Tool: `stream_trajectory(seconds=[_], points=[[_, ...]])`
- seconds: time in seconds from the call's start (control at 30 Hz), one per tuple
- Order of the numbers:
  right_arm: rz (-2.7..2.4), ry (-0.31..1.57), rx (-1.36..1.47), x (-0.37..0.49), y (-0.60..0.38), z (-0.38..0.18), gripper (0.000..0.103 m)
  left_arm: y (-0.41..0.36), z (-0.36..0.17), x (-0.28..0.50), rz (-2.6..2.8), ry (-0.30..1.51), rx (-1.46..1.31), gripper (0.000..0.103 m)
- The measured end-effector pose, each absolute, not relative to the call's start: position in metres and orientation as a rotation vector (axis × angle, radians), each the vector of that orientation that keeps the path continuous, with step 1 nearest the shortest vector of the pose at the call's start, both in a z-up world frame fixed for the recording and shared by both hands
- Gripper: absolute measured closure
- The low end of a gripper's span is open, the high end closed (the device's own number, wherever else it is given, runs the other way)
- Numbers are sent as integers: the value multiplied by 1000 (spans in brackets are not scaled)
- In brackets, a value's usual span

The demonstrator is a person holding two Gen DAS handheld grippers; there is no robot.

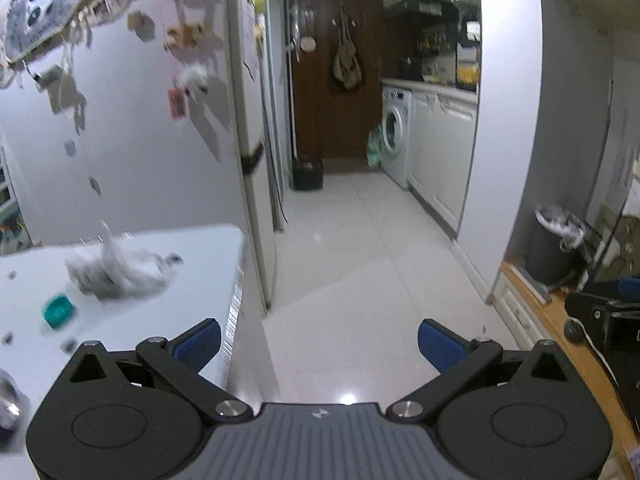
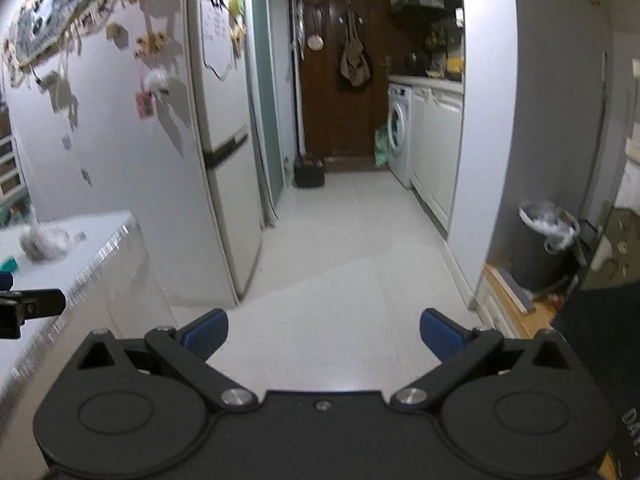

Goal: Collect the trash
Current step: 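Move both open tools back up toward the table, then grasp the white plastic bag with the right tool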

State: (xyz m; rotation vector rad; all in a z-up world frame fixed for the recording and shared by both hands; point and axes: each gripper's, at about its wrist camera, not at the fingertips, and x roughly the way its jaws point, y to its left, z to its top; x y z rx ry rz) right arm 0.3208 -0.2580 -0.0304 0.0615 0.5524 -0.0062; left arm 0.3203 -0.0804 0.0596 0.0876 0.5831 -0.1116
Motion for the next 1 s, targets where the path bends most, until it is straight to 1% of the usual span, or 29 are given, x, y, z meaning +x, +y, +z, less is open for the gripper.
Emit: stream_trajectory(seconds=[0.2,0.4,0.63,0.73,1.0], points=[[112,470,92,340,-226,1,0,-46,94,323,-69,492,83,0],[223,400,119,359,-188,20,0,2,105,332,-17,455,86,0],[301,338,111,384,-134,34,0,80,112,343,94,436,78,0],[320,269,119,395,-109,34,0,119,114,347,158,434,67,0],[385,345,142,441,-44,20,0,223,97,347,333,439,37,0]])
